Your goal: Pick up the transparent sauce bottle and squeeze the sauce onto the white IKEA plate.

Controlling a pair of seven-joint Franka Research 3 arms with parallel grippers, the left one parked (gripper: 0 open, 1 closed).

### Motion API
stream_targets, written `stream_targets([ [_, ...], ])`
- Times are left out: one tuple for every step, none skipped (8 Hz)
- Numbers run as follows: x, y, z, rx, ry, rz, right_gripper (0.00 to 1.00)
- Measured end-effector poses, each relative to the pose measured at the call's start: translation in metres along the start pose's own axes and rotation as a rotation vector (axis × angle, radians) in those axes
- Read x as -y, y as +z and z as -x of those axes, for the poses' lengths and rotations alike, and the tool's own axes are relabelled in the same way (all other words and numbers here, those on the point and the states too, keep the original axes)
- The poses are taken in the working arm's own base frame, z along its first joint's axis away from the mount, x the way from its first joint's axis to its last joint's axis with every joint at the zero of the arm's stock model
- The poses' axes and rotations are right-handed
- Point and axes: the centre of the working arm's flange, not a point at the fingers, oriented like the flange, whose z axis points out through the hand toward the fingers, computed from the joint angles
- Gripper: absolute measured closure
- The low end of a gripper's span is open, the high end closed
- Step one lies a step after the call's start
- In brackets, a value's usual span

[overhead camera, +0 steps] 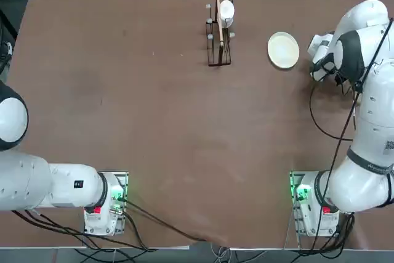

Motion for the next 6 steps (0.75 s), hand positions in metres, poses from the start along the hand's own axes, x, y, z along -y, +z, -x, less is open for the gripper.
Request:
stream_targets([
  [-0.003, 0.002, 0.002, -0.005, 0.009, -0.003, 0.54],
  [-0.006, 0.004, 0.003, -0.009, 0.007, -0.004, 0.49],
  [-0.009, 0.006, 0.005, -0.006, -0.001, -0.005, 0.33],
  [-0.013, 0.006, 0.009, 0.0, -0.013, -0.009, 0.15],
  [-0.015, 0.003, 0.009, 0.003, -0.019, -0.014, 0.0],
  [-0.014, -0.004, 0.004, 0.012, -0.022, -0.025, 0.0],
])
